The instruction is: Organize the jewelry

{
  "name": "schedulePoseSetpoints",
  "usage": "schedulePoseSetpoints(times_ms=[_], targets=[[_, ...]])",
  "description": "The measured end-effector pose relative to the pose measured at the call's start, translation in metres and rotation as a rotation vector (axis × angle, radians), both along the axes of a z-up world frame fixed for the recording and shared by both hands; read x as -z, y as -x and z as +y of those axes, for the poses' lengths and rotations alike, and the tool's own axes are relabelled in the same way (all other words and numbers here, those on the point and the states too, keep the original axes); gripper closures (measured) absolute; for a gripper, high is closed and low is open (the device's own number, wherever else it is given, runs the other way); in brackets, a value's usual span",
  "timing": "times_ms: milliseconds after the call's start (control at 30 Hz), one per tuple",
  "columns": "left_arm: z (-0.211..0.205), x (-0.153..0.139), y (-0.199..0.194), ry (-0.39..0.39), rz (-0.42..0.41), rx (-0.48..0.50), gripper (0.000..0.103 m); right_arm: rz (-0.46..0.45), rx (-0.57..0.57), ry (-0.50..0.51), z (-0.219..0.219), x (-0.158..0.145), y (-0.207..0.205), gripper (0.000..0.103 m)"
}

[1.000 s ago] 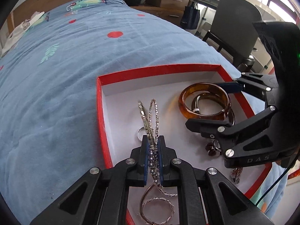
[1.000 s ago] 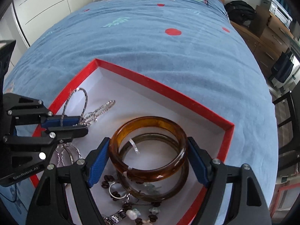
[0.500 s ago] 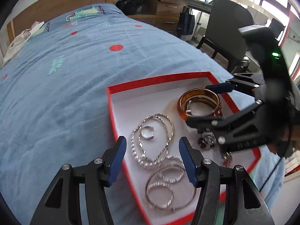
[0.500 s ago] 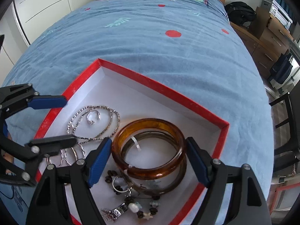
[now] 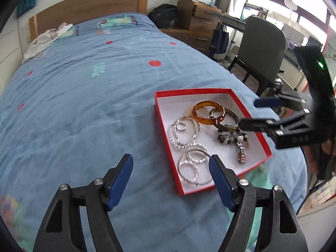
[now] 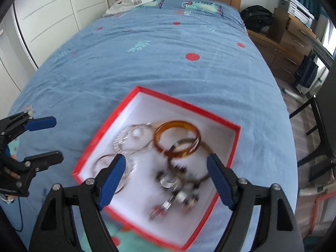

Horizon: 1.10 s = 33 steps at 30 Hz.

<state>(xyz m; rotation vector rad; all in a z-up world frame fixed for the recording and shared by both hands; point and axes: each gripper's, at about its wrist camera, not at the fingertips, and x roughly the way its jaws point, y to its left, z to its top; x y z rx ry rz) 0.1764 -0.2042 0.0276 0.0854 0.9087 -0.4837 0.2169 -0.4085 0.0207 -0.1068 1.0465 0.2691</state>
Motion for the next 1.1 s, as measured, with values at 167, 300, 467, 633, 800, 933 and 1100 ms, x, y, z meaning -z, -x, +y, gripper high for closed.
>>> schedulePoseSetpoints(times_ms=[167, 300, 467, 633, 800, 933, 1100], targets=[[0.007, -0.004, 0.031, 0.003, -0.007, -0.066, 0.023, -0.005, 0.075, 0.002, 0.012, -0.007, 0.056, 0.024], [0.006, -0.007, 0.052, -0.020, -0.033, -0.116, 0.021, -0.023, 0.146, -0.002, 0.017, -0.009, 0.095, 0.024], [0.005, -0.012, 0.077, -0.037, -0.071, -0.201, 0.019, -0.081, 0.211, -0.002, 0.020, -0.017, 0.131, 0.024], [0.000, -0.014, 0.097, -0.061, -0.099, -0.233, 0.017, -0.134, 0.234, 0.008, 0.027, -0.018, 0.156, 0.024], [0.001, -0.016, 0.108, -0.065, -0.106, -0.249, 0.015, -0.147, 0.265, -0.038, 0.029, -0.013, 0.170, 0.024], [0.001, -0.015, 0.116, -0.086, -0.118, -0.261, 0.012, -0.153, 0.290, -0.048, 0.030, -0.007, 0.178, 0.024], [0.000, -0.011, 0.121, -0.089, -0.112, -0.272, 0.009, -0.167, 0.306, -0.034, 0.029, -0.003, 0.185, 0.024]])
